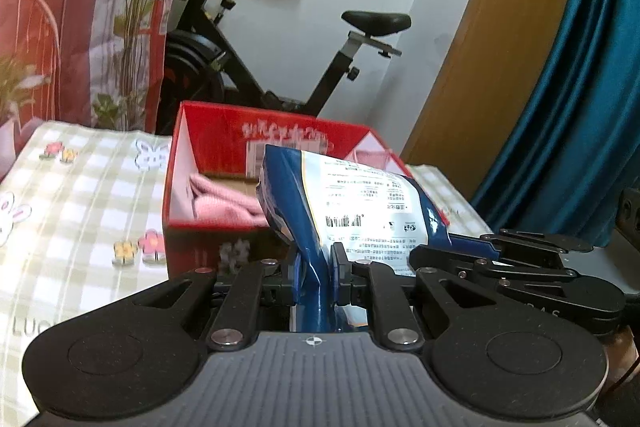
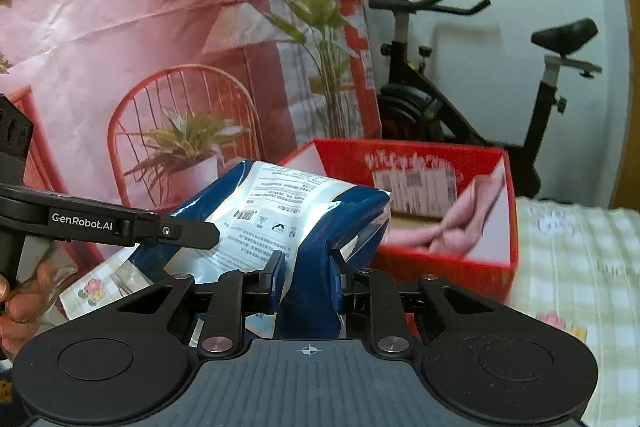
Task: Organize soft objects
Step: 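Lift the blue-and-white bag with both grippers and carry it over the box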
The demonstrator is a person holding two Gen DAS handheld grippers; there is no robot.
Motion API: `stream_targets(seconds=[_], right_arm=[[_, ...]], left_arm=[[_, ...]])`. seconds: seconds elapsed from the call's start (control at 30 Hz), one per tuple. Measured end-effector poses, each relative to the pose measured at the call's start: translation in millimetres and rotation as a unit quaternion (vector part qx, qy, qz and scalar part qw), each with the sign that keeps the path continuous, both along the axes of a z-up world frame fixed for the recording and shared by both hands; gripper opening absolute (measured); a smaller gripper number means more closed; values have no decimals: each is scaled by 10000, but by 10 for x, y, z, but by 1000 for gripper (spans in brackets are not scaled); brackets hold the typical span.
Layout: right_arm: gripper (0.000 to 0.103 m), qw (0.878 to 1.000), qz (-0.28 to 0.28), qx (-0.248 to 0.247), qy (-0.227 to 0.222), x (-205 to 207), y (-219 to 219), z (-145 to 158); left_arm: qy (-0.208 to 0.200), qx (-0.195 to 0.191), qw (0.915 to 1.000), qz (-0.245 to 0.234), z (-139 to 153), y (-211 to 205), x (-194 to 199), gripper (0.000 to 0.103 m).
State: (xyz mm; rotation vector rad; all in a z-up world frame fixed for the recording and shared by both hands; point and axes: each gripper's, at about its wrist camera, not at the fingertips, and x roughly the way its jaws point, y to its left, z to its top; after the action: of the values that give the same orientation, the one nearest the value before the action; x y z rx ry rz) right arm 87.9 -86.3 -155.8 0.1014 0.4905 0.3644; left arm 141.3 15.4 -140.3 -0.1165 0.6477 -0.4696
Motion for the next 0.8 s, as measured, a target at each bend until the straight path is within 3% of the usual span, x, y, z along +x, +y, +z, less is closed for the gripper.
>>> stream_targets(seconds=[0.4,0.6,0.8], right_arm=[[21,9992,53,-322,-235,1022,-115,334],[21,9991,23,-378,-164,1550,-188,276],[21,9987,20,-449,226,2013,-226,66]], left_arm=[[-33,-157,9998,122,180,34,940,15],[4,-90,9997,231,174,-16,1332,15],[402,5,9987,315,-21,-45,1702,15]])
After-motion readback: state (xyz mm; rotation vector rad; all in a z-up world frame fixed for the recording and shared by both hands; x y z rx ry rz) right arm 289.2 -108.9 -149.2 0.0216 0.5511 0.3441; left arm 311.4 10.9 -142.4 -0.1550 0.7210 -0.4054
